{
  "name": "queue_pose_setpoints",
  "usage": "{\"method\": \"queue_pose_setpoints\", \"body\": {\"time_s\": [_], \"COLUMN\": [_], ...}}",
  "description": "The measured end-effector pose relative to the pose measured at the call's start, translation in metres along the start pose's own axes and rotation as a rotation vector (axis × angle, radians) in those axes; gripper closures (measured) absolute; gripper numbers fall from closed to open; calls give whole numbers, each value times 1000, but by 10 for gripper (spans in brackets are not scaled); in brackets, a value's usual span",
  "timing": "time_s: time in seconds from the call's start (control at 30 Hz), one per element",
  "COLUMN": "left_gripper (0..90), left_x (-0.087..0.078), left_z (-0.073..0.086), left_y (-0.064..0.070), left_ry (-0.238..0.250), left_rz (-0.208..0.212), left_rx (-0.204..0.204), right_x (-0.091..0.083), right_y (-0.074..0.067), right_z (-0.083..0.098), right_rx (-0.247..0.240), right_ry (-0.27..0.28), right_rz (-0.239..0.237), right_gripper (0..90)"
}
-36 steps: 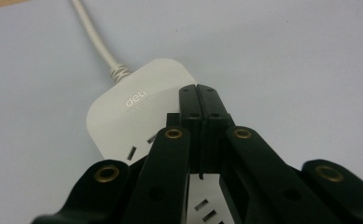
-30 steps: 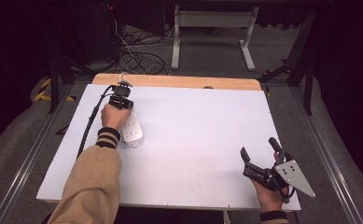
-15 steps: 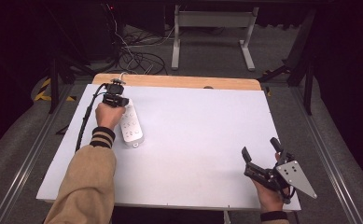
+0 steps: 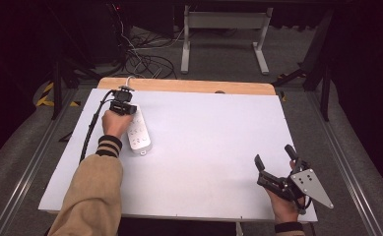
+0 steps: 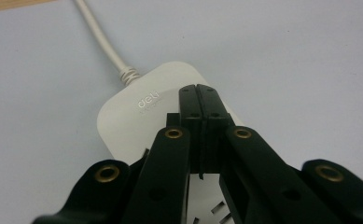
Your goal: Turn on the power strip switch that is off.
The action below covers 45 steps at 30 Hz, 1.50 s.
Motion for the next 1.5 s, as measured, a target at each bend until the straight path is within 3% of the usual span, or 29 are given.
{"method": "queue_pose_setpoints", "body": {"time_s": [0.17, 0.4, 0.43, 0.5, 0.57, 0.6, 0.73, 0.87, 1.0, 1.5], "left_gripper": [900, 900, 900, 900, 900, 900, 900, 900, 900, 900], "left_x": [0, 0, -2, -2, 0, 0, 0, 1, 1, 3], "left_z": [3, 5, 4, 4, 4, 4, 5, 6, 7, 6], "left_y": [5, -2, -2, 2, 3, 2, 5, 11, 8, 9], "left_ry": [10, 20, 44, 53, 46, 48, 31, 35, 41, 26], "left_rz": [-35, 3, 32, 45, 44, 30, 32, -10, 9, 3], "left_rx": [-4, -7, -16, -2, 0, -18, -9, 10, -3, -25], "right_x": [0, 1, 2, 3, 5, 5, 4, 4, 2, 2], "right_y": [-2, -1, -1, -2, -3, -3, -2, -2, -2, -1], "right_z": [1, 1, 1, 2, 2, 2, 2, 1, 1, 0], "right_rx": [-4, -8, -6, -10, -13, -12, -10, -4, -2, -6], "right_ry": [-9, -6, -6, -8, -10, -9, -9, -4, -1, 1], "right_rz": [-6, -5, -5, -4, -7, -7, -4, -4, -4, -2], "right_gripper": [51, 50, 50, 50, 49, 49, 49, 49, 50, 50]}}
Point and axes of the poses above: each handheld gripper's, and its own axes: x roughly forward along the jaws, z roughly out of its underside, y roughly to its right, the point moved 3 cm from there along x, roughly forward along the jaws, and after that the axes turned 2 degrees about y, right-handed, at the moved point
